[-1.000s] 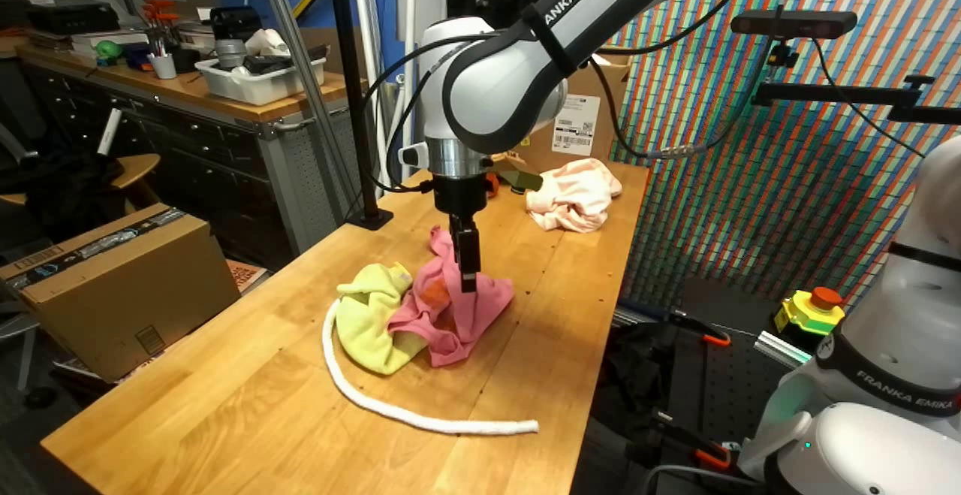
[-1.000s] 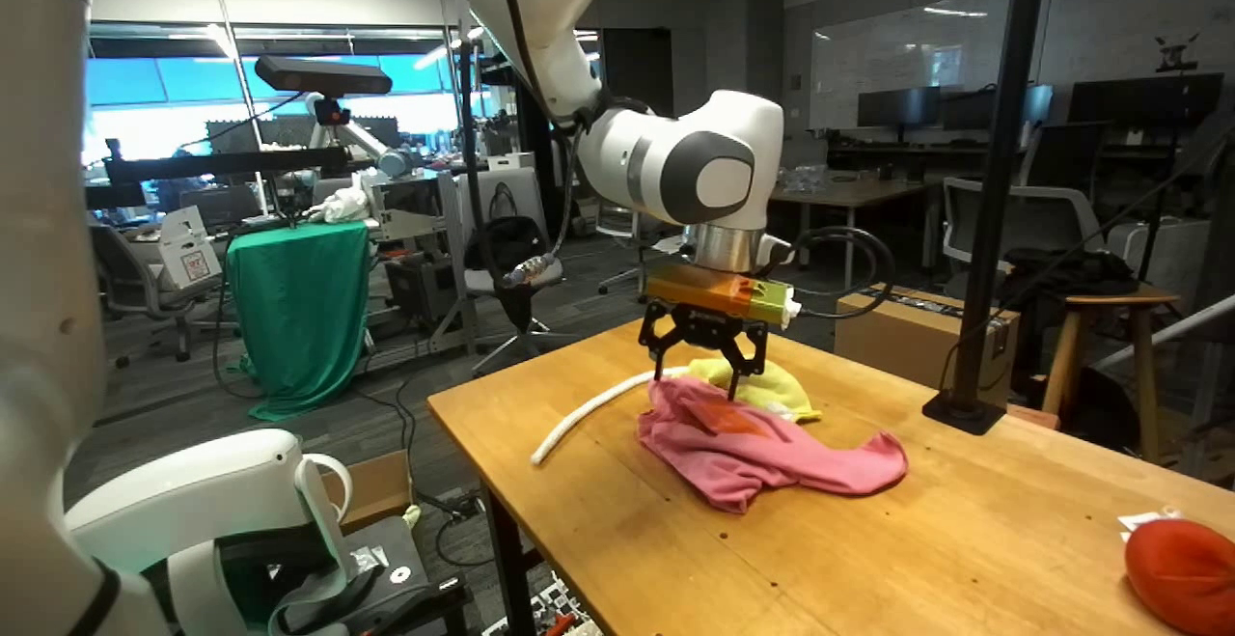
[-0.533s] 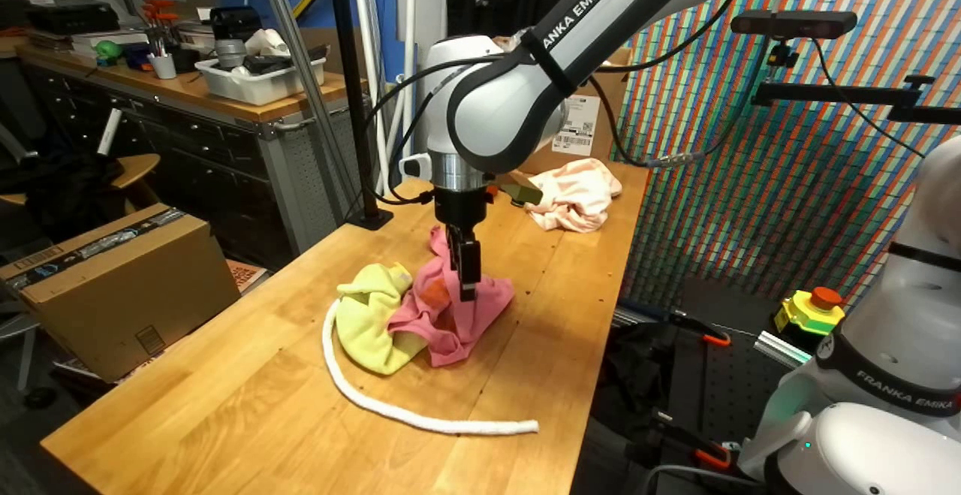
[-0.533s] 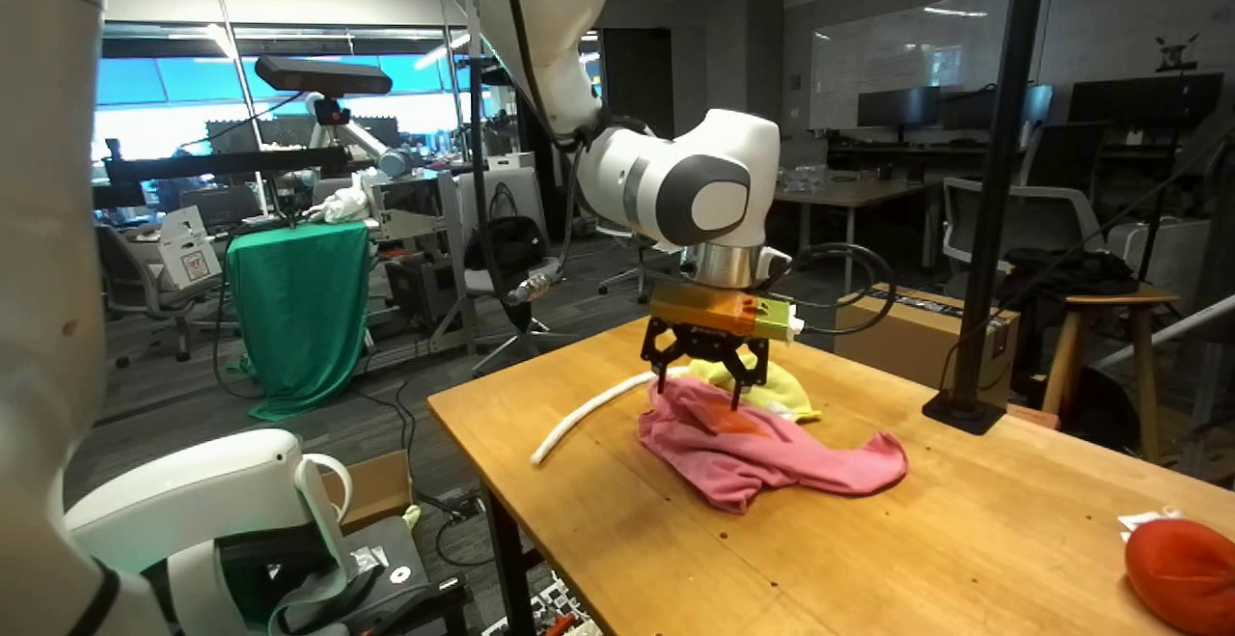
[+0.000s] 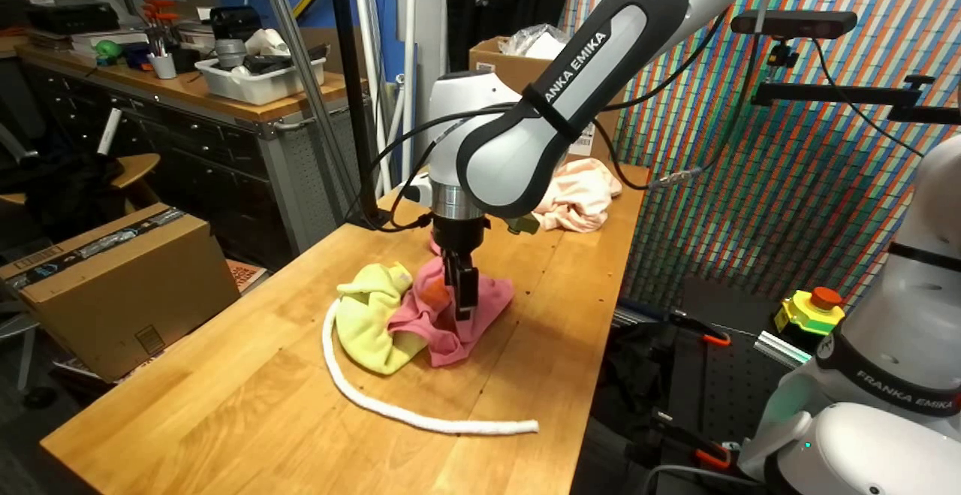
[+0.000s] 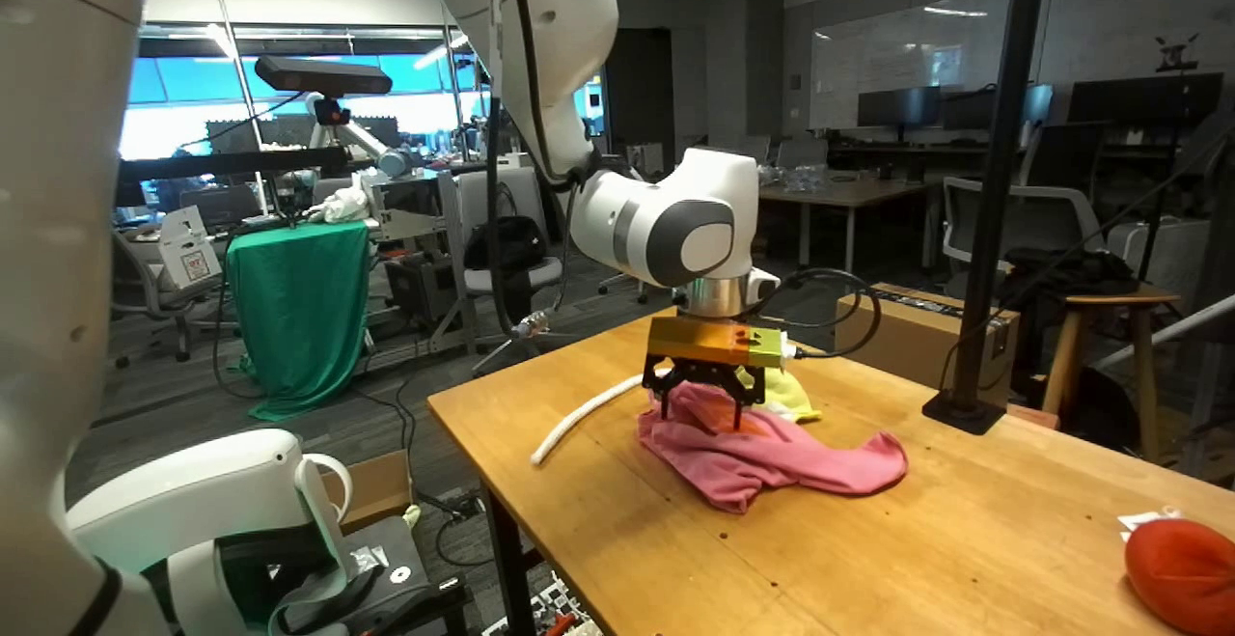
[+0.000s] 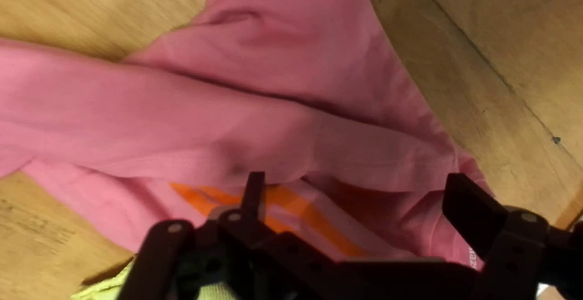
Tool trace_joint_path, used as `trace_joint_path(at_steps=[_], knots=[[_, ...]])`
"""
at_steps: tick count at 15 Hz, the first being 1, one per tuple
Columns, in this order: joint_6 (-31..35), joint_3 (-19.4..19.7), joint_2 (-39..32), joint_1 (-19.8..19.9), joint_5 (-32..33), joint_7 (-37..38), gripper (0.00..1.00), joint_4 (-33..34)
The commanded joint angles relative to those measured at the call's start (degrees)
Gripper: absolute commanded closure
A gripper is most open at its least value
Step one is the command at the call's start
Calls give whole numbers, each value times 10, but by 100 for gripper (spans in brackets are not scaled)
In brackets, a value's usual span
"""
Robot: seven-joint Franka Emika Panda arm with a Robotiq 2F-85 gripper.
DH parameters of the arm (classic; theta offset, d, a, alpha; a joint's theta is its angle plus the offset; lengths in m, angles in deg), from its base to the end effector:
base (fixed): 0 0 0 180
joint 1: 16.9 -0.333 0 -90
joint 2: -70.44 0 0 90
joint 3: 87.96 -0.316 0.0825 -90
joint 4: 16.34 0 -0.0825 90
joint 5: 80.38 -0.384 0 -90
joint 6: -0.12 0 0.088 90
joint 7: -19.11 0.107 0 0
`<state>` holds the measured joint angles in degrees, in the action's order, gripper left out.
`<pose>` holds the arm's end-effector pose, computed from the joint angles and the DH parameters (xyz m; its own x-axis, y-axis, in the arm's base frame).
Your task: Separate the things on the heap
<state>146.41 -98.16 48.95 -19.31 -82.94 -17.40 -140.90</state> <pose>0.5509 0.1231 0.2209 0.6914 0.7201 0.0589 0.7225 -0.6880 -0.0683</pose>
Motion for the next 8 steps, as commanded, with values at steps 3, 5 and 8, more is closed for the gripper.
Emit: trace_joint_path(at_steps=[3, 5, 8], knots=[[21, 2, -8, -8, 55, 38, 0, -9], [28, 3, -11, -10, 70, 46, 0, -12], [59, 13, -17, -16, 105, 72, 0, -17]])
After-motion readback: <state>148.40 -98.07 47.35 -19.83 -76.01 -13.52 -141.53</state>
